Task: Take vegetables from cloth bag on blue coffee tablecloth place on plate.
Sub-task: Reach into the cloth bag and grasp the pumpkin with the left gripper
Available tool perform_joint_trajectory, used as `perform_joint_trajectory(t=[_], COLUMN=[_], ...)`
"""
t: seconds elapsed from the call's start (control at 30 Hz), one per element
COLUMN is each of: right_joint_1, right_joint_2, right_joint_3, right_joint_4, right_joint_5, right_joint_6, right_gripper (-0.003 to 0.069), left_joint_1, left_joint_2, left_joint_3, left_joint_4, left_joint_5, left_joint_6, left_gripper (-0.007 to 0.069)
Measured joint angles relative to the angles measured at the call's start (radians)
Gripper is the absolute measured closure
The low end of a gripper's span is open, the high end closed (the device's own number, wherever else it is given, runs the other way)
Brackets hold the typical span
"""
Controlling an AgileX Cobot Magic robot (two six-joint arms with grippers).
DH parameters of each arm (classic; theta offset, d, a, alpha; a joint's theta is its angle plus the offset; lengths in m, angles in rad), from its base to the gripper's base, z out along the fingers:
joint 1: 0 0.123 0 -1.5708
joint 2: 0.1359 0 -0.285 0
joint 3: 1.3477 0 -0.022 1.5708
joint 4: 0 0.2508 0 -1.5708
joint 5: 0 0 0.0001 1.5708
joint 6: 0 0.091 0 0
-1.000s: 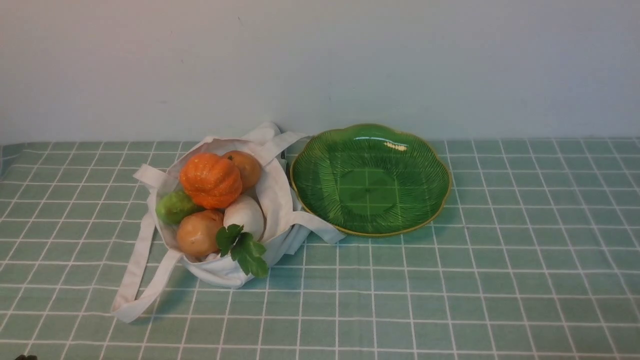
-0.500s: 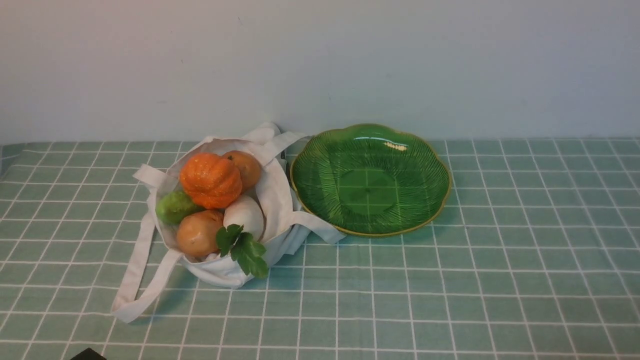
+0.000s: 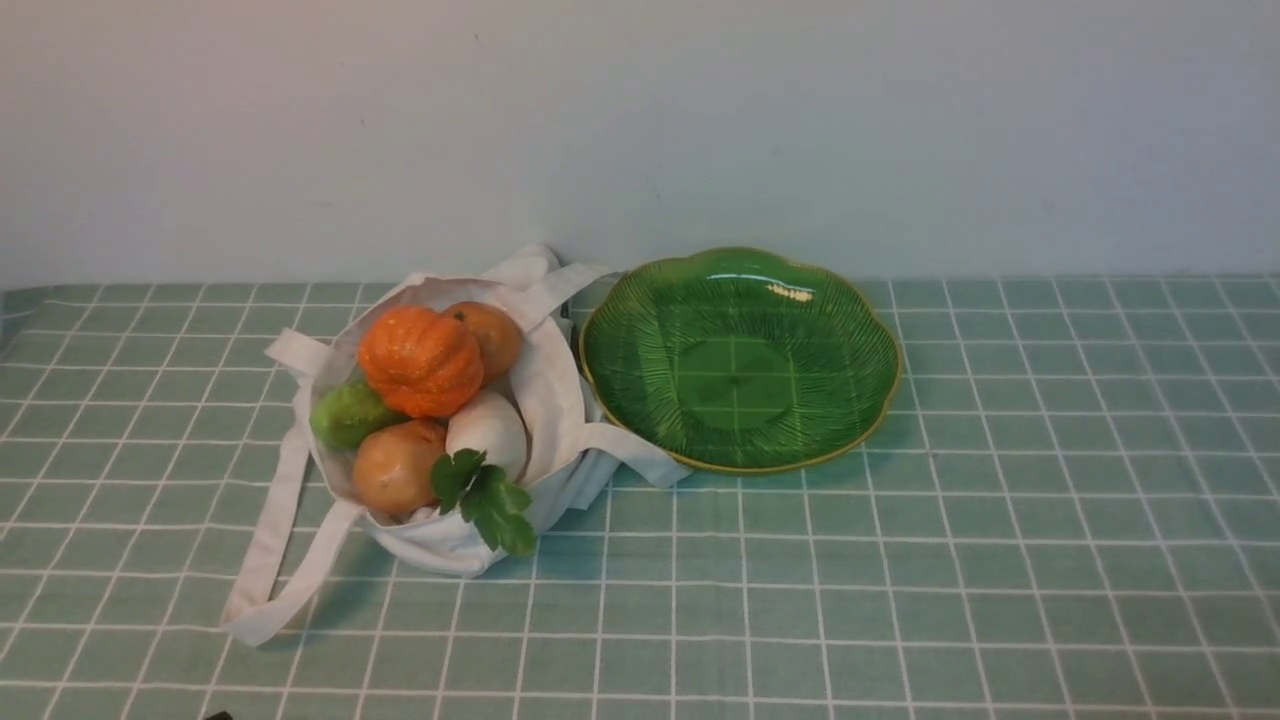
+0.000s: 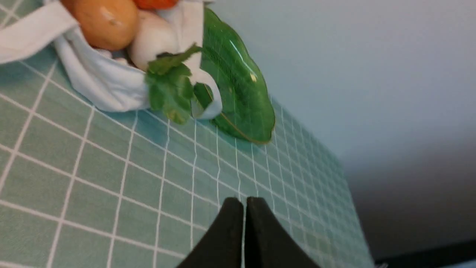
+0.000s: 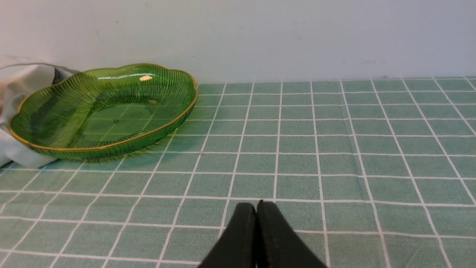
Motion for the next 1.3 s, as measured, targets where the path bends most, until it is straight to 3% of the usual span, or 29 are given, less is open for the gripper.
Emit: perform_joint_trajectory(t=[0.07, 0.1, 0.13, 0.2, 0.4, 0.5, 0.67, 0.83, 1.07, 1.17, 1.3], right_joint_1=[0.0, 0.0, 0.0, 0.0, 0.0, 0.0, 0.0, 0.0, 0.0, 0.0, 0.0], right_joint_2=[0.0, 0.0, 0.0, 0.0, 0.0, 0.0, 0.0, 0.0, 0.0, 0.0, 0.0], right_joint_3=[0.0, 0.0, 0.0, 0.0, 0.0, 0.0, 0.0, 0.0, 0.0, 0.0, 0.0], right_joint_4=[0.0, 0.0, 0.0, 0.0, 0.0, 0.0, 0.0, 0.0, 0.0, 0.0, 0.0], right_joint_5=[0.0, 0.0, 0.0, 0.0, 0.001, 0.001, 0.001, 0.001, 0.001, 0.001, 0.001], right_joint_6=[0.0, 0.0, 0.0, 0.0, 0.0, 0.0, 0.0, 0.0, 0.0, 0.0, 0.0], right_gripper=[0.0673, 0.0673, 0.0673, 0.0673, 0.0673, 0.0673, 0.0673, 0.0673, 0.0673, 0.0673, 0.0673], left_joint_1=[0.0, 0.0, 0.0, 0.0, 0.0, 0.0, 0.0, -0.001, -0.089, -0.11, -0.112], left_joint_2=[0.117, 0.233, 0.264, 0.497, 0.782, 0.876, 1.053, 1.225, 1.49, 1.567, 1.656], left_joint_3=[-0.116, -0.219, -0.23, -0.384, -0.583, -0.68, -0.845, -0.96, -1.177, -1.242, -1.298], left_joint_4=[0.104, 0.217, 0.23, 0.417, 0.629, 0.629, 0.584, 0.581, 0.587, 0.605, 0.648], left_joint_5=[0.125, 0.258, 0.273, 0.472, 0.491, 0.459, 0.45, 0.449, 0.399, 0.366, 0.313], left_joint_6=[0.029, 0.048, 0.05, 0.074, 0.068, 0.063, 0.063, 0.069, 0.178, 0.191, 0.197], left_gripper=[0.0629, 0.0629, 0.0629, 0.0629, 0.0629, 0.0619, 0.0515, 0.0347, 0.0018, -0.0045, -0.006])
